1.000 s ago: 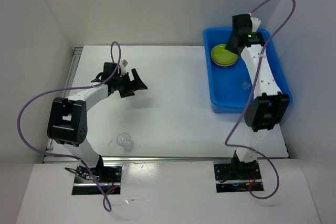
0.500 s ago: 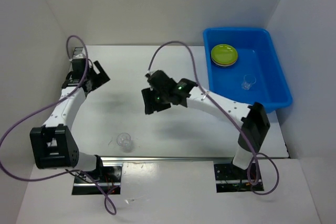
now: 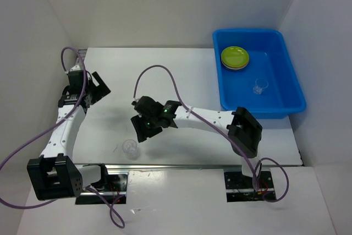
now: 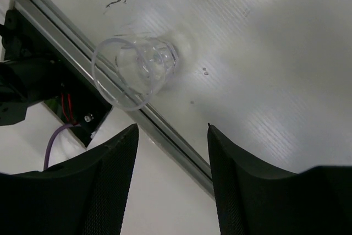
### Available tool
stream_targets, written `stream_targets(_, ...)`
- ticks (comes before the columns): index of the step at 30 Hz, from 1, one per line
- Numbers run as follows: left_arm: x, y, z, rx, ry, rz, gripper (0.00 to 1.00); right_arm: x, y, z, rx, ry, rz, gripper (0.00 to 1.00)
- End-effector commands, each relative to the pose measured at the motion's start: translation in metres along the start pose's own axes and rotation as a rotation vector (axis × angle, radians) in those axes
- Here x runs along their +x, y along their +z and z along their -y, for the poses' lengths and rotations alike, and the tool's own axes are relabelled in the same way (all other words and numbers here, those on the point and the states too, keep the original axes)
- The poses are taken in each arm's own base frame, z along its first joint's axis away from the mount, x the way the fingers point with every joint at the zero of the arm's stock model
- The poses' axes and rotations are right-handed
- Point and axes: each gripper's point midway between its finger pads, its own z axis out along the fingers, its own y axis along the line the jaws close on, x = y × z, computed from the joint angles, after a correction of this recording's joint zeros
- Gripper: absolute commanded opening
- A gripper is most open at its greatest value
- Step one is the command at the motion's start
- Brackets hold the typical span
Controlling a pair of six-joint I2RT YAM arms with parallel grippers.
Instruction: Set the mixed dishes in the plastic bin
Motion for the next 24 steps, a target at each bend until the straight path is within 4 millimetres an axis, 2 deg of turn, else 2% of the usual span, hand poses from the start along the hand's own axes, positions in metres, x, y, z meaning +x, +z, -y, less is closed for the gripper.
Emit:
stream_targets(1, -0.005, -0.011, -0.002, 0.000, -0.016, 0.031, 0.97, -0.015, 0.013, -0.027, -0.062, -0.021, 0.048, 0.59)
stream_targets(4, -0.002, -0.012, -0.001, 0.010, -0.016, 0.025, 0.97, -0.013, 0.028, -0.022, -0.038, -0.027, 0.033, 0.57)
stream_targets(5, -0.002, -0.012, -0.001, 0.010, -0.016, 0.025, 0.97, -0.020, 0.028, -0.024, -0.035, -0.028, 0.051, 0.57)
stream_targets(13, 0.000, -0.011, -0.001, 0.018, -0.007, 0.021, 0.97, -0.034, 0.042, -0.033, -0.055, -0.031, 0.065, 0.49)
stream_targets(18, 0.000, -0.011, -0.001, 0.018, 0.003, 0.021, 0.97, -0.025, 0.055, -0.030, -0.048, -0.027, 0.019, 0.42)
stream_targets(22, 0.000, -0.011, -0.001, 0.018, 0.003, 0.021, 0.97, -0.018, 0.063, -0.024, -0.029, -0.032, -0.012, 0.41)
stream_targets(24, 0.004, -0.009, -0.003, 0.014, 0.003, 0.013, 0.97, -0.015, 0.066, -0.018, -0.008, -0.040, -0.020, 0.36)
